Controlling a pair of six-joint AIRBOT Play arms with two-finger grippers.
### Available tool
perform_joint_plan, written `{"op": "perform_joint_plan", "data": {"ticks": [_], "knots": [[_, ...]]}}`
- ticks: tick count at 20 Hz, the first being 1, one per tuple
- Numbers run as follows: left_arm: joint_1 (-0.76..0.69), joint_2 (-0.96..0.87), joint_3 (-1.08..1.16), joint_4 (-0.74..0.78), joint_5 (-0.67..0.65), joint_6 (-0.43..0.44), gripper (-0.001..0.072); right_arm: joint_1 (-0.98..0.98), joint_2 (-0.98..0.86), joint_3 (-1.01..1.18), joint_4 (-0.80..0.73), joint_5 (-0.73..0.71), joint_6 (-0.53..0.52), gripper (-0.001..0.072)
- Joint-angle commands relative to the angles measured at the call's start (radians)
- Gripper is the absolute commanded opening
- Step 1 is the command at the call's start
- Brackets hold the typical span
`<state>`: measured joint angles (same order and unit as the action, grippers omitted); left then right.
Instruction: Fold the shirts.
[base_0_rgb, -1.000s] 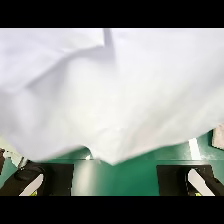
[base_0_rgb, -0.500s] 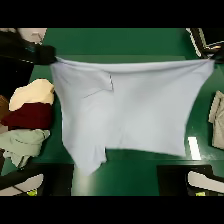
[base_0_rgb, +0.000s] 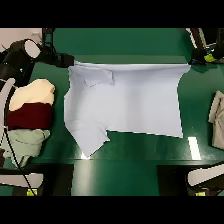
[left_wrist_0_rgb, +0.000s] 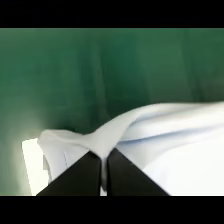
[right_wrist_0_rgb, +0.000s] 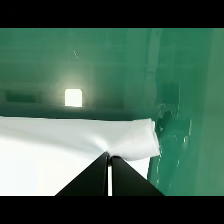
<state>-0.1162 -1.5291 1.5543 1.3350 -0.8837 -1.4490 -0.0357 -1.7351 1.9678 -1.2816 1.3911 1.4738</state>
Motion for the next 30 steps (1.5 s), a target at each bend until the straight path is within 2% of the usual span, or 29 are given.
{"op": "perform_joint_plan", "data": {"ticks": [1,4,6,7,8,9,11,14,16,23,30], "knots": [[0.001,-0.012,-0.029,0.01,-0.139,0.017,0.0026,0.009,0.001,-0.064,-0.03,0.026,-0.002,0.0013],[0.001,-0.013,-0.128,0.027,-0.159,0.015,0.0026,0.029,0.053,-0.26,-0.03,-0.033,-0.002,0.0013],[0.001,-0.013,-0.195,0.027,-0.141,-0.021,0.0027,0.047,0.077,-0.366,-0.026,-0.087,0.0,0.0015],[0.001,-0.013,-0.214,0.027,-0.137,-0.02,0.0046,0.052,0.084,-0.403,-0.016,-0.097,0.0,0.0027],[0.001,-0.013,-0.217,0.027,-0.148,-0.022,0.0314,0.052,0.086,-0.426,0.006,-0.091,0.0,0.0253],[0.001,-0.01,-0.214,0.029,-0.167,-0.04,0.0559,0.052,0.086,-0.431,0.034,-0.07,0.0,0.0439],[0.001,-0.001,-0.193,0.057,-0.262,-0.063,0.0489,0.041,0.099,-0.43,0.051,-0.008,-0.001,0.0449],[0.001,0.092,-0.246,0.153,-0.357,-0.114,0.0488,0.01,0.178,-0.452,0.013,0.062,-0.047,0.0447],[0.001,0.218,-0.394,0.16,-0.361,-0.168,0.0489,-0.026,0.29,-0.547,0.014,0.051,-0.054,0.0448],[0.0,0.615,-0.945,-0.109,-0.285,-0.245,0.0489,-0.114,0.607,-0.849,0.061,-0.08,-0.054,0.0448],[0.0,0.638,-1.089,-0.251,-0.167,-0.245,0.0489,-0.114,0.672,-0.902,0.06,-0.087,-0.054,0.0447]]}}
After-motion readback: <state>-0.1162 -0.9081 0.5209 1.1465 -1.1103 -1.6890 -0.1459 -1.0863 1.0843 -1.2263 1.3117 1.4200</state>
